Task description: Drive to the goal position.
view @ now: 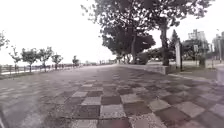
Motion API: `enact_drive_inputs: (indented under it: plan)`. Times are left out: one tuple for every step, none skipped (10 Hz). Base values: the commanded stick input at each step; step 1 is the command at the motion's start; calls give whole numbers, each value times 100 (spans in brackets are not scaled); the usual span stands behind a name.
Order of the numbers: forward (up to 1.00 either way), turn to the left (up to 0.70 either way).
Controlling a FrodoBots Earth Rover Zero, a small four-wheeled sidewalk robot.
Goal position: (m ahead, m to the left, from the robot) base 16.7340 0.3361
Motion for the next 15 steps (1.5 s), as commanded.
enact_drive_inputs:
  plan:
    - [100, 0]
    - [100, 0]
    - [100, 0]
    - [100, 0]
    - [100, 0]
    - [100, 0]
    - [100, 0]
    - [100, 0]
    - [100, 0]
    - [100, 0]
    - [100, 0]
    - [100, 0]
    - [100, 0]
    - [100, 0]
    - [100, 0]
